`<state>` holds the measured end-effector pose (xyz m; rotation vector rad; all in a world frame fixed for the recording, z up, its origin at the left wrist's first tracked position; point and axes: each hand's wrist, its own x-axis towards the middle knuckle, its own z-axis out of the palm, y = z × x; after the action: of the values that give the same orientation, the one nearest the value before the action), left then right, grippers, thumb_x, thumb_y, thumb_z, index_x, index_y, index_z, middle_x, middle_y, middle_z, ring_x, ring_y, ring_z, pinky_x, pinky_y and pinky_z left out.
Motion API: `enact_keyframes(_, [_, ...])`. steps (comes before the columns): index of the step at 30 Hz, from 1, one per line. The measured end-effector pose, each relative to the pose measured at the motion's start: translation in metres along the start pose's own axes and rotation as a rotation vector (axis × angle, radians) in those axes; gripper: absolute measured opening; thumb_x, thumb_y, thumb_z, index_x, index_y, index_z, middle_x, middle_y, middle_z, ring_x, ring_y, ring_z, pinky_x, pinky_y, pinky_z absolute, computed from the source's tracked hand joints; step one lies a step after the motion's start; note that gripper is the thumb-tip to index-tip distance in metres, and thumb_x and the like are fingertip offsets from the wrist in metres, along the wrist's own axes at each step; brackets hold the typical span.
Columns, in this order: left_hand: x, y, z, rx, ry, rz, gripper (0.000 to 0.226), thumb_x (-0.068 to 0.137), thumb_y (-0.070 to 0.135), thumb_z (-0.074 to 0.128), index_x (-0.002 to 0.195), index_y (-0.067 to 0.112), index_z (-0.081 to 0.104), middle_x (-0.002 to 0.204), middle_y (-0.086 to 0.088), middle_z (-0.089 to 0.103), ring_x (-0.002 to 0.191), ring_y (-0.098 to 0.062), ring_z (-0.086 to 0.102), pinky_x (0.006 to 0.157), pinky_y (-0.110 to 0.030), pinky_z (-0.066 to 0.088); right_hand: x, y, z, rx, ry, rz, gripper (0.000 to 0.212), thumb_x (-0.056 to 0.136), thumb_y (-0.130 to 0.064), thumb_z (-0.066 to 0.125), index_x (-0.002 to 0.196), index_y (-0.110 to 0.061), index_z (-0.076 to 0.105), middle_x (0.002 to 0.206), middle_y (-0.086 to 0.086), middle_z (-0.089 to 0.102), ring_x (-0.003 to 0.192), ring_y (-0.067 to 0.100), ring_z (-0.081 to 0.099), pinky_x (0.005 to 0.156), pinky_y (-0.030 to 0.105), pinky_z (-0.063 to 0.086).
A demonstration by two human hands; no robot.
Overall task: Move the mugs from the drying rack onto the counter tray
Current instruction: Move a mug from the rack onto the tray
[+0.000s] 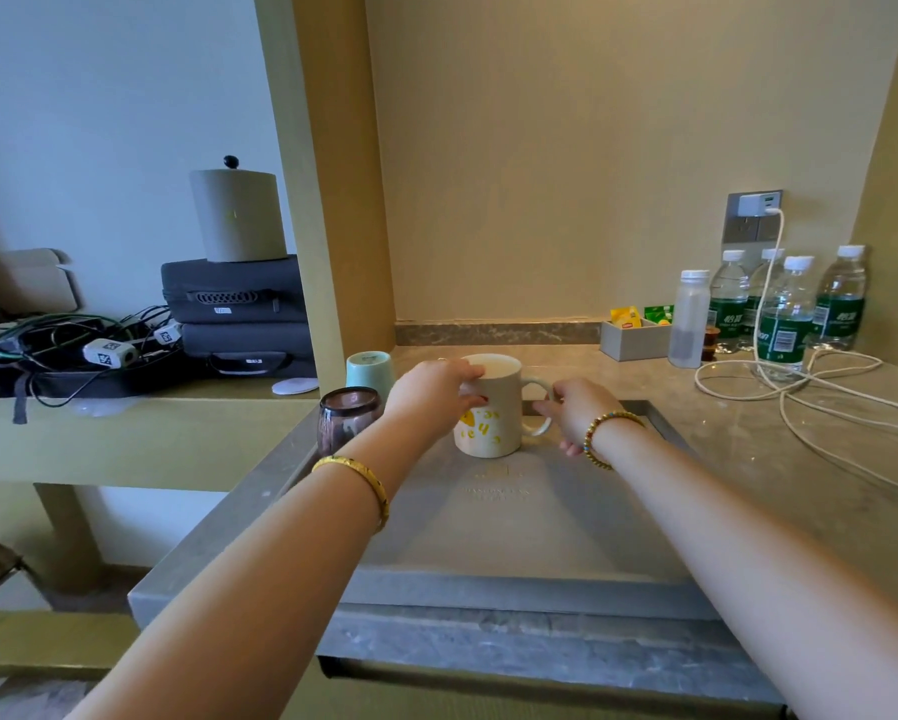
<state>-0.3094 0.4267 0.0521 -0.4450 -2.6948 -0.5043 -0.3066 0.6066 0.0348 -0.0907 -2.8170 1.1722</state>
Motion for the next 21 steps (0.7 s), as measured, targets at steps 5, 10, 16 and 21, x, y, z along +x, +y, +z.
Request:
enact_keyframes(5, [0.015,-0.013,-0.016,0.116,-0.105,0.002,0.041,0.092,0.024,0.055,0.132,0.035,0.050,0.138,-0.002,0.051,0.121,-0.023,0.051,0.095,-0.033,0.046,0.016,-0.014,0.012,-0.036,-0.043,0.093,0.030,0.096,-0.015,0.047,0.121,0.002,0.052,0.099,0.020,0.070,0.072,0.024,0.070,0.078,0.037,0.059])
enact_keyframes(10, [0.022,-0.016,-0.020,0.188,-0.118,-0.010,0.044,0.088,0.037,0.057,0.131,0.033,0.051,0.134,-0.004,0.055,0.115,-0.023,0.055,0.086,-0.031,0.048,0.024,-0.018,0.026,-0.008,-0.094,0.135,0.040,0.100,-0.015,0.036,0.136,0.001,0.040,0.106,0.019,0.068,0.060,0.015,0.064,0.041,0.017,0.049])
enact_keyframes(16, [0.022,-0.017,-0.022,0.324,-0.095,0.018,0.047,0.087,0.049,0.054,0.131,0.032,0.052,0.127,-0.005,0.060,0.108,-0.023,0.058,0.073,-0.030,0.048,0.035,-0.017,0.030,-0.018,-0.052,0.121,0.033,0.097,-0.010,0.044,0.127,0.003,0.049,0.114,0.018,0.065,0.098,0.025,0.067,0.080,0.032,0.055])
enact_keyframes(21, [0.019,-0.018,-0.028,0.374,-0.111,-0.004,0.046,0.088,0.047,0.053,0.132,0.033,0.050,0.128,-0.004,0.059,0.107,-0.022,0.059,0.065,-0.025,0.045,0.040,-0.017,0.034,-0.071,-0.004,0.058,0.029,0.098,-0.010,0.040,0.122,-0.001,0.054,0.113,0.018,0.064,0.103,0.029,0.063,0.093,0.040,0.052])
